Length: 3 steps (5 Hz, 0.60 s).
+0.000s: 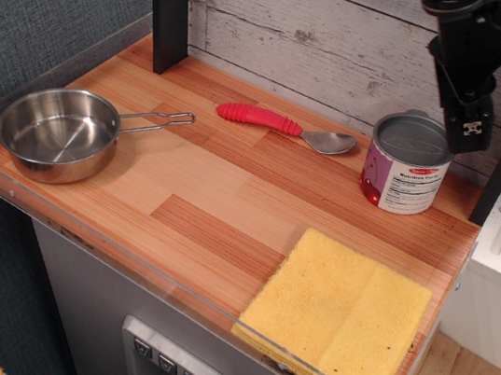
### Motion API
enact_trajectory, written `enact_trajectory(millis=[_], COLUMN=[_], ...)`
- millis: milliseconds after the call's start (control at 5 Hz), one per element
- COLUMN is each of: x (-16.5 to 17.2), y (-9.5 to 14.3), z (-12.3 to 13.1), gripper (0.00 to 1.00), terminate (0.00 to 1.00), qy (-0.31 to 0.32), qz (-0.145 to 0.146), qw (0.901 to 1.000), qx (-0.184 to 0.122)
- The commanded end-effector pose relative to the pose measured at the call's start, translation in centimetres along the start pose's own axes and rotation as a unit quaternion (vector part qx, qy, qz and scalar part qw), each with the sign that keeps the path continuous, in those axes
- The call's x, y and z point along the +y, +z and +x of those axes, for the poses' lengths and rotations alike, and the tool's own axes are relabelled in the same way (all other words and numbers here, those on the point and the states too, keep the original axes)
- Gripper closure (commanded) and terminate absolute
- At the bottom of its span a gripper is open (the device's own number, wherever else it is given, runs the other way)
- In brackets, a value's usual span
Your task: Put the can directly to the right of the pot.
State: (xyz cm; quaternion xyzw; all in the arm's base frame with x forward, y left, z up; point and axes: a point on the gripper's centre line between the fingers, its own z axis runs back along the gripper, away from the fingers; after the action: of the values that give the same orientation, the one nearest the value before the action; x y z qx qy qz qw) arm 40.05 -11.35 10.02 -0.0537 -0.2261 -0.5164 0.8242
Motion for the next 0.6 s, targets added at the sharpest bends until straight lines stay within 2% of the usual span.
enact_trajectory(millis=[0,400], x=[0.3,1.2], y=[0.5,-1.0], z=[1.0,-0.1], gripper=[0.0,0.0], terminate=[0.0,0.0], qy=[-0.006,0.008], qz=[0.015,0.011], qw=[0.9997,0.9999], qx=[-0.02,-0.007])
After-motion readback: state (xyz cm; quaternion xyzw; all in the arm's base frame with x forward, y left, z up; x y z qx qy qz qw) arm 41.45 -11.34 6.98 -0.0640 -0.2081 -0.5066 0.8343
